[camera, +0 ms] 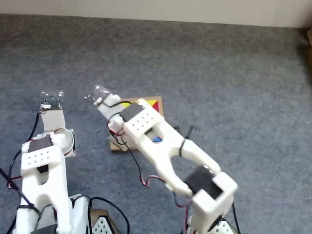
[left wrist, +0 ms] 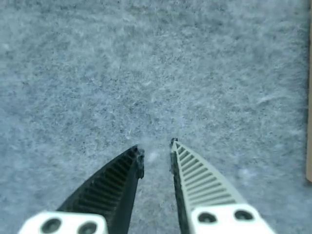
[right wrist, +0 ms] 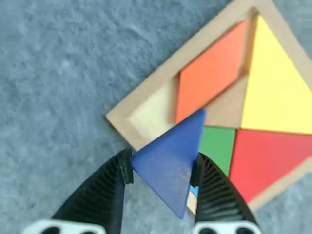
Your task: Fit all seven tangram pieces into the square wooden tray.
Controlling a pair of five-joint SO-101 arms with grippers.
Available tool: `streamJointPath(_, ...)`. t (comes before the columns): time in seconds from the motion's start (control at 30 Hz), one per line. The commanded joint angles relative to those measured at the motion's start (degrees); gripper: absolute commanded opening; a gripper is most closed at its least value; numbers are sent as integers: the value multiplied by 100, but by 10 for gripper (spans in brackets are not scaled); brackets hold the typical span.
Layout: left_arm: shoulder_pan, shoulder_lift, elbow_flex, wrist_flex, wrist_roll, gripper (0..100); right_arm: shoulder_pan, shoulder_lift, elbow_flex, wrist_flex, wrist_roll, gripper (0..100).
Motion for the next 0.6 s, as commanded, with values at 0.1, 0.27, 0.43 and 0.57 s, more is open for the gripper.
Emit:
streamJointPath(0.1, -84, -136, -198, -105, 141, 109, -268, 743, -1226, -40, 26, 74)
streamJointPath(0.27, -66, -136, -198, -105, 141, 109, -277, 954, -1349, -40, 26, 152)
streamJointPath(0.43, -57, -119, -198, -105, 141, 109, -295, 963, -1314, -31, 26, 211)
streamJointPath(0.57, -48, -119, -198, -105, 141, 109, -303, 936, -1358, 242, 26, 211)
